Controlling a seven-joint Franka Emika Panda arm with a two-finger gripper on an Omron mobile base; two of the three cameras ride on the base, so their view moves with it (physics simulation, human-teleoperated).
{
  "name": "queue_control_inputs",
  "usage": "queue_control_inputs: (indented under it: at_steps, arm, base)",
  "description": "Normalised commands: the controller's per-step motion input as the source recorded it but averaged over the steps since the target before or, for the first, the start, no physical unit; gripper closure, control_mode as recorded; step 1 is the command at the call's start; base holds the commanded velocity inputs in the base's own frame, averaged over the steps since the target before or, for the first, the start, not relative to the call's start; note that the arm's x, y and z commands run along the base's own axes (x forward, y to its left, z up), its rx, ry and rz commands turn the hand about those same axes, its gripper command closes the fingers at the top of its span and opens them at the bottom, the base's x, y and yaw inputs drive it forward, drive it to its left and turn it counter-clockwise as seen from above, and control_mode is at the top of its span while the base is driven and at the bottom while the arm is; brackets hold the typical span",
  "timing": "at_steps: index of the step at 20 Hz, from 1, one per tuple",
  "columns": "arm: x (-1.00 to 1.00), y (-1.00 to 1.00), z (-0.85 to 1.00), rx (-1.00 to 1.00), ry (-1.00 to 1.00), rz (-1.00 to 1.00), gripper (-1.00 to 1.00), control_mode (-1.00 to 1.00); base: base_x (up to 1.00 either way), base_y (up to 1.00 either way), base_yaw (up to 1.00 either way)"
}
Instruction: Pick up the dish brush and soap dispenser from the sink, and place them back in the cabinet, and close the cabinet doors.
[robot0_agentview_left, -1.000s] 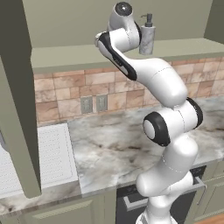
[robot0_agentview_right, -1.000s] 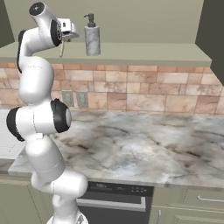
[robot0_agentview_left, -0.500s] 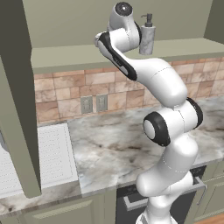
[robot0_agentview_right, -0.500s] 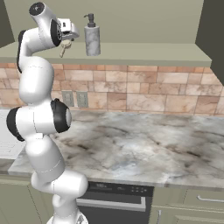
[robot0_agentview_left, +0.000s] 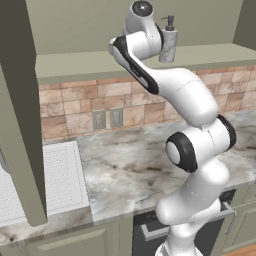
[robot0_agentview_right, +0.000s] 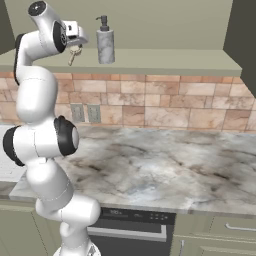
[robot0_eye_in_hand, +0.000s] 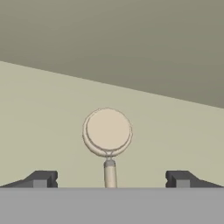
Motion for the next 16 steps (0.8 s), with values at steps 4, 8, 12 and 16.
queue_control_inputs:
  at_steps: [4,8,12,16]
  arm:
    - [-0.33,0.0,-0.01,0.0,0.0,0.0,-1.0,-1.0]
    - [-0.4,0.0,-0.07,0.0,-0.06,0.0,-1.0,-1.0]
    - [-0.41,0.0,-0.01,0.0,-0.09,0.0,-1.0,-1.0]
    - [-0.43,0.0,0.0,0.0,-0.09,0.0,-1.0,-1.0]
  base:
    - [0.0,0.0,0.0]
    - [0.0,0.0,0.0]
    - [0.0,0.0,0.0]
    - [0.0,0.0,0.0]
